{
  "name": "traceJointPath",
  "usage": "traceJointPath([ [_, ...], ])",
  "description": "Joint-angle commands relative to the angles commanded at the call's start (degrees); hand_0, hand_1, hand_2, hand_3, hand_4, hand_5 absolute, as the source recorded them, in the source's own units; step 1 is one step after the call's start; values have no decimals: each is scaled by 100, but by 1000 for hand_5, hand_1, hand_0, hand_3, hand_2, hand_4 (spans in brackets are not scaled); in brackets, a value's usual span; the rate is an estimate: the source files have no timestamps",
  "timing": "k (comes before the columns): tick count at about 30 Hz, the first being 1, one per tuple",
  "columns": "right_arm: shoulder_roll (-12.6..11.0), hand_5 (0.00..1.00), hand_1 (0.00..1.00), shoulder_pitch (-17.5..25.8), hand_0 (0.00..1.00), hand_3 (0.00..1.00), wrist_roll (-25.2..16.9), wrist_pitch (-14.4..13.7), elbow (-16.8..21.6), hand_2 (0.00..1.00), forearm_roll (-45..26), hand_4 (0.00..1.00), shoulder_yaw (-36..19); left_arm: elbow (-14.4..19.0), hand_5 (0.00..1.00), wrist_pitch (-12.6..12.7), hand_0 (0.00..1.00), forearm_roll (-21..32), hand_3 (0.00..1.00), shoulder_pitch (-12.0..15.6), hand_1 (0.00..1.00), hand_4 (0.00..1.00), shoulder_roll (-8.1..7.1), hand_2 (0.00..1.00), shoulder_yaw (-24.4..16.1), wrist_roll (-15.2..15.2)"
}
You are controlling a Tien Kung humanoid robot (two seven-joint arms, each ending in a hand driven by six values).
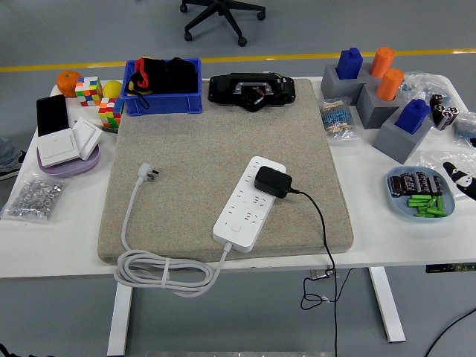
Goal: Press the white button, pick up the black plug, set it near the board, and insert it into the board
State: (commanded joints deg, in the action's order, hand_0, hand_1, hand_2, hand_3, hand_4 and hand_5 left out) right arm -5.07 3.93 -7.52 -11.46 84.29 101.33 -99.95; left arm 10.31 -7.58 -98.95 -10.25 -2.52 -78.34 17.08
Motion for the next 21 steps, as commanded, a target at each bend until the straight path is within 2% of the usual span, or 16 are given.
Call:
traceJointPath([
  [21, 155, 230, 650, 104, 727, 609, 179, 141, 174, 613, -104, 874, -317, 0, 187, -49, 689, -163, 636, 144, 637, 554, -41, 612, -157, -6],
])
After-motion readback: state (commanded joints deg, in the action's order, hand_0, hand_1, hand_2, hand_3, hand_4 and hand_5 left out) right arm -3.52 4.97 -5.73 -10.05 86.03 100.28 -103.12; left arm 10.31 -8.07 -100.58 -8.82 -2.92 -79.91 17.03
